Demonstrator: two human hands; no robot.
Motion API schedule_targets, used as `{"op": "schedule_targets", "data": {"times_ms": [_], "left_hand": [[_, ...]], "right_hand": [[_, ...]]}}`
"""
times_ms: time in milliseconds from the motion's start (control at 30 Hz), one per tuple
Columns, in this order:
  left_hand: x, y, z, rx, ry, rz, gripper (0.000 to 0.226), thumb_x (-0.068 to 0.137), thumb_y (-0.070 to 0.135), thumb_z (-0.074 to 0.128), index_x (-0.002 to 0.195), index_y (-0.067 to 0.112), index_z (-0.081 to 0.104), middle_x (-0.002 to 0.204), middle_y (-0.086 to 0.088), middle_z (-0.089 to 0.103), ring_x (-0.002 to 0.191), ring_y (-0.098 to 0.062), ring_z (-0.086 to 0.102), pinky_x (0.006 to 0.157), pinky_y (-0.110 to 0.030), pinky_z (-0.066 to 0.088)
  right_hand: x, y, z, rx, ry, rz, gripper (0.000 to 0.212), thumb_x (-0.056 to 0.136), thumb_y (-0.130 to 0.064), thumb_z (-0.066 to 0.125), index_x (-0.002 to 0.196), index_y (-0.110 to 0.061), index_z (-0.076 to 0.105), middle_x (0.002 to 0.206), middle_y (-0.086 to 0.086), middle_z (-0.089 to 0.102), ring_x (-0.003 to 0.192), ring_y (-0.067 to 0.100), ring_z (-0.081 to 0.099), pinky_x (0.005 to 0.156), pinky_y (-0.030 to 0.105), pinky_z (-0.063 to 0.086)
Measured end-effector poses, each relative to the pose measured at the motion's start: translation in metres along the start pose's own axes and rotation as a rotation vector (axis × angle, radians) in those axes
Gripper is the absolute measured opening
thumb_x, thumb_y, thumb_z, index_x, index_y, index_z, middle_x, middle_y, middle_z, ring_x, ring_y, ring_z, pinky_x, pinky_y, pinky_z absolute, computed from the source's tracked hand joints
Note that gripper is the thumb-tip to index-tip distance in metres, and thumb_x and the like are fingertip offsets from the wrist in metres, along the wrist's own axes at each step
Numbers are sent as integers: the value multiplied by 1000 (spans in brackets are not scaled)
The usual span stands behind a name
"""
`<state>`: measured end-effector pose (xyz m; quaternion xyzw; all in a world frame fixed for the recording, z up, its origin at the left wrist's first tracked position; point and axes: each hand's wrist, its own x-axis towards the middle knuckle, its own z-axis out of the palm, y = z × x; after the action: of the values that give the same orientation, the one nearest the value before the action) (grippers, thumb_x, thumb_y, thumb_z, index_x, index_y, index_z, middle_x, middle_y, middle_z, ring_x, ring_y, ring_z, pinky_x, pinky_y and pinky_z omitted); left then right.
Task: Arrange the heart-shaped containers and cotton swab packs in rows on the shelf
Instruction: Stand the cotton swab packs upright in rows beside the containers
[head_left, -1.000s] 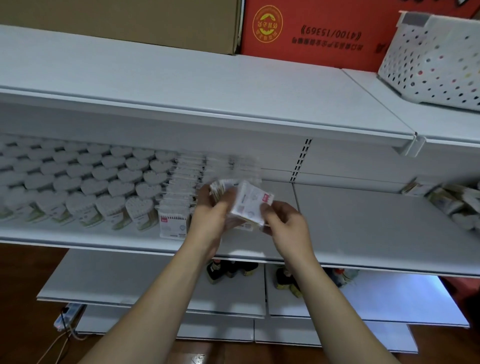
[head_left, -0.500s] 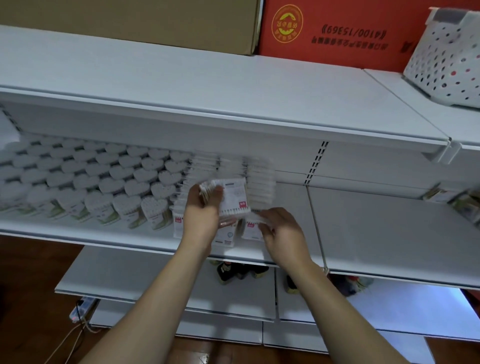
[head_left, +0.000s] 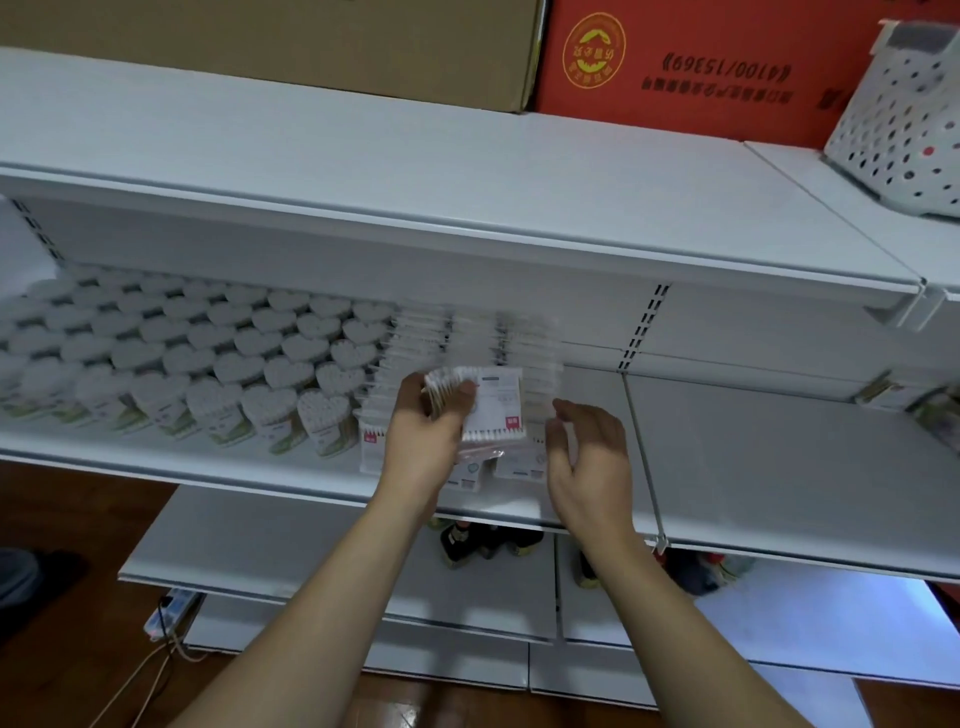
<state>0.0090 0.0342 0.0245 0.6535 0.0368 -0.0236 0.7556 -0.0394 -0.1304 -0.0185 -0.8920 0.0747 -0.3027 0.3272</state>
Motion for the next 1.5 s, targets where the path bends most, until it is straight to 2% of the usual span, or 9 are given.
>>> {"op": "schedule_targets", "data": {"times_ms": [167, 400, 533, 700, 867, 1033, 1167, 1333, 1500], "left_hand": [[-6, -4, 13, 16, -34, -7, 38, 84, 34, 77, 113, 24, 55, 105, 0, 73, 97, -20, 72, 85, -55, 58], [-13, -3, 24, -41, -112, -82, 21, 100, 19, 59, 118, 15, 50, 111, -7, 68, 84, -13, 73, 56, -33, 59], [-23, 1, 27, -79, -167, -92, 31, 95, 16, 66, 121, 14, 50, 109, -5, 67, 82, -8, 73, 60, -35, 61], [-23, 1, 24, -154, -145, -93, 31, 93, 8, 68, 115, 12, 46, 108, -5, 68, 86, -17, 75, 66, -43, 62], [-17, 2, 10, -64, -41, -77, 20, 101, 7, 52, 118, 15, 44, 105, 0, 61, 89, -16, 69, 66, -43, 63], [-14, 8, -10, 4, -1, -49, 32, 98, 3, 52, 127, 16, 47, 108, 1, 58, 76, -12, 68, 57, -32, 61], [-22, 7, -16, 51, 0, -58, 29, 96, 6, 57, 122, 16, 45, 104, 4, 56, 66, -16, 70, 52, -26, 58], [-28, 9, -23, 67, -14, -86, 28, 96, 9, 59, 120, 18, 46, 101, 3, 55, 70, -11, 66, 55, -26, 59], [-30, 9, -25, 60, -80, -88, 31, 96, 11, 61, 125, 14, 52, 105, 2, 59, 76, -4, 67, 61, -31, 61]], "right_hand": [[1, -27, -10, 372, -193, 240, 23, 94, -32, 65, 116, -27, 66, 99, -20, 70, 93, -3, 65, 81, 23, 54], [1, -21, -24, 490, -73, 357, 26, 97, -12, 54, 109, -33, 65, 95, -7, 70, 85, 11, 69, 77, 47, 61], [1, -25, -22, 484, -5, 324, 30, 90, -25, 55, 117, -36, 65, 107, -1, 68, 96, 14, 68, 83, 44, 59], [-4, -24, -22, 818, -53, 641, 45, 87, -18, 75, 127, -21, 54, 107, 7, 72, 93, 22, 72, 84, 40, 60], [9, -15, -38, 663, 27, 534, 37, 99, -14, 58, 132, -31, 55, 113, -3, 63, 95, 15, 68, 79, 39, 61], [2, 3, -35, -70, -261, 13, 38, 91, -14, 67, 129, -15, 64, 121, 4, 66, 109, 22, 62, 91, 21, 44], [-11, 5, -7, -203, -295, -228, 28, 82, -5, 73, 110, -8, 71, 110, 10, 69, 105, 34, 62, 87, 37, 53], [-14, 14, 12, -264, -170, -317, 26, 80, -8, 76, 105, -13, 73, 109, 11, 62, 105, 34, 56, 72, 39, 56], [-16, 25, 17, -378, -152, -287, 38, 81, -19, 76, 118, -20, 70, 125, 16, 57, 117, 37, 52, 87, 47, 52]]}}
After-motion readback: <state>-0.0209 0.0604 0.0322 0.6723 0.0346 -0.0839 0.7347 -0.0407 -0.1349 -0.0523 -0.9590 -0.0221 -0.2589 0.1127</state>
